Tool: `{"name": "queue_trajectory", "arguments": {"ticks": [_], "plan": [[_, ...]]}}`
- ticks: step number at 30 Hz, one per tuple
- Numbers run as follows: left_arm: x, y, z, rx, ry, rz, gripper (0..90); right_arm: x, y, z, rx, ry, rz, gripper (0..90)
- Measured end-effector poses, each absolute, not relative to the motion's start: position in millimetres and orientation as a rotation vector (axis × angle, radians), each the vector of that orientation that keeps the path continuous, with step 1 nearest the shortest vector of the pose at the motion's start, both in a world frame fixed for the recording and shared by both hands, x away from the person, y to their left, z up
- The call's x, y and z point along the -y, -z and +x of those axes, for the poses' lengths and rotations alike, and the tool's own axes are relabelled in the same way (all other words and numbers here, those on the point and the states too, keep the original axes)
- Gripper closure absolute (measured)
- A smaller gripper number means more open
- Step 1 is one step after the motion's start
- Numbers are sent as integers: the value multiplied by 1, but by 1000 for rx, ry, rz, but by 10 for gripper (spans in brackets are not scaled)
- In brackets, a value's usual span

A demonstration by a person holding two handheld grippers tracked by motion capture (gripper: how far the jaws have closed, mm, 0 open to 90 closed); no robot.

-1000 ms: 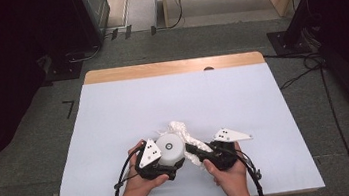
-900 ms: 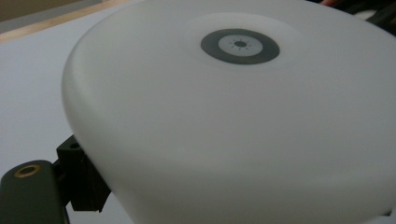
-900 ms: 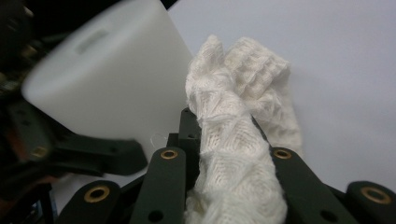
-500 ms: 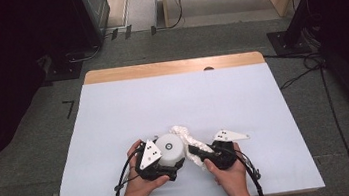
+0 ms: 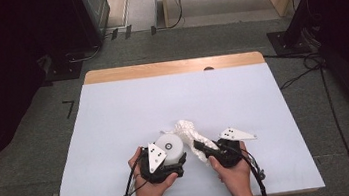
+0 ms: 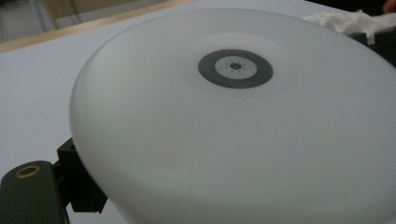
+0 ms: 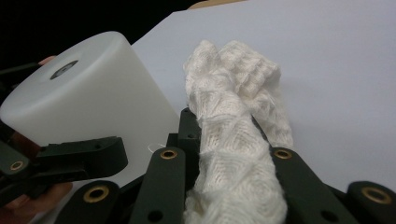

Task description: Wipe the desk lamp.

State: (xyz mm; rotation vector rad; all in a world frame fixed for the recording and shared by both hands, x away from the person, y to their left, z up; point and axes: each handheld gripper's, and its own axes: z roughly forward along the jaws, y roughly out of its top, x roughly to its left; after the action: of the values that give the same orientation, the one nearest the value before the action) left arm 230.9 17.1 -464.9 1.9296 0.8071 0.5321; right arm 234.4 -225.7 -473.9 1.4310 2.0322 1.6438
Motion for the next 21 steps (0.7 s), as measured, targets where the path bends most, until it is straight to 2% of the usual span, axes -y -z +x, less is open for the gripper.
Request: {"name": "queue_trajectory", "arguments": {"ticks": [2,5,14,21], "plan": [[-27,462,241,-645,-470,1977,85,226,472,234,-2026,-1651,1428,762],[-42,463,253,-588,-316,1953,85,226,466,233,-2017,-1678,1414,762],[-38,467,250,-566,-340,1986,84,215,432,217,-1978,-1806,1271,762],[-37,467,250,-568,-337,1985,84,207,453,224,-2106,-1745,1303,771]]}}
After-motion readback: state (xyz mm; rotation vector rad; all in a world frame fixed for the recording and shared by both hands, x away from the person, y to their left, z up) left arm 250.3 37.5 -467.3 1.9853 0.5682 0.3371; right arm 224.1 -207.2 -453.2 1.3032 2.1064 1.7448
